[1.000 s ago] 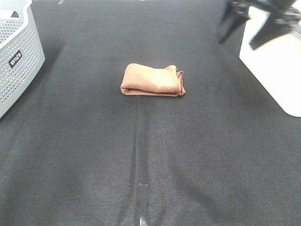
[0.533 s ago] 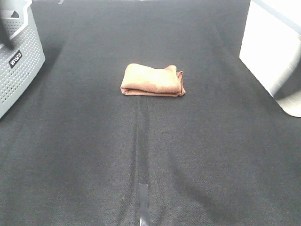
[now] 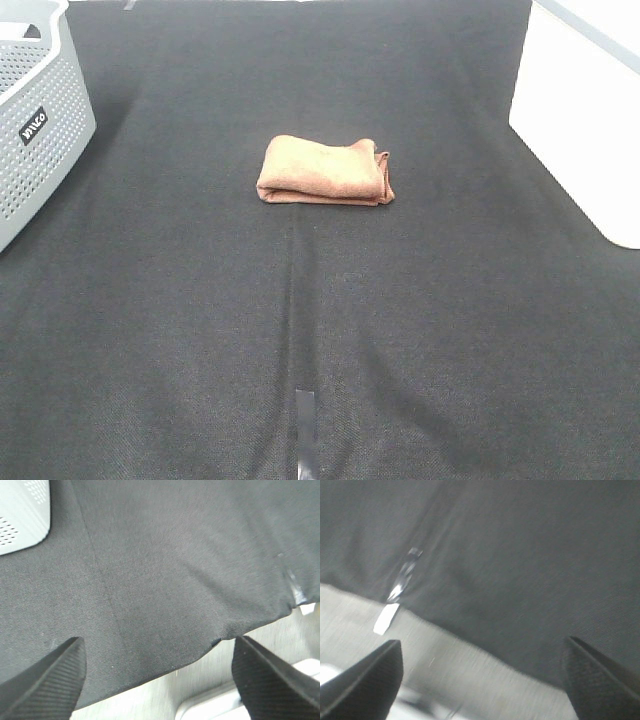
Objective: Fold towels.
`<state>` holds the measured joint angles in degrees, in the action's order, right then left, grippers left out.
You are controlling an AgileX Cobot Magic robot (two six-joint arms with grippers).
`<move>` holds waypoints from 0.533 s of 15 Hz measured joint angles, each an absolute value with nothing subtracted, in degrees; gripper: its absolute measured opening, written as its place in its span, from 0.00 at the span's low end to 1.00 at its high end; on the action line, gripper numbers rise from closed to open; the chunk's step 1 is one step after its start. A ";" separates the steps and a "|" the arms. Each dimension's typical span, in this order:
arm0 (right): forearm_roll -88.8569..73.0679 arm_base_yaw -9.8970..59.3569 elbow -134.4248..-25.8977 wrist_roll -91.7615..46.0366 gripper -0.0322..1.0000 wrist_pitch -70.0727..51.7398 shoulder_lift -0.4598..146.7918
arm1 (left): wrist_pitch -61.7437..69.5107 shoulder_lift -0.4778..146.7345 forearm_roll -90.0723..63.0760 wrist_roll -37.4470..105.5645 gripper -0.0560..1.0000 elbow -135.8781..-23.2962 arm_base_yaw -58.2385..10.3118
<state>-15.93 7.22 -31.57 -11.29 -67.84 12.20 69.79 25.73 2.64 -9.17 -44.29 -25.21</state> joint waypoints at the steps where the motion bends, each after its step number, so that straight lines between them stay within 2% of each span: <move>1: -13.75 7.22 -31.34 -8.54 0.81 -67.84 7.22 | 69.79 20.11 2.64 -9.17 0.77 -42.40 -25.21; 5: -1.83 7.22 -31.17 0.40 0.81 -66.63 -0.06 | 69.84 1.60 1.38 -2.69 0.77 -35.92 -25.21; 8: -1.20 7.22 -29.22 -0.86 0.81 -61.99 0.40 | 68.53 -0.34 0.00 1.38 0.77 -31.34 -25.21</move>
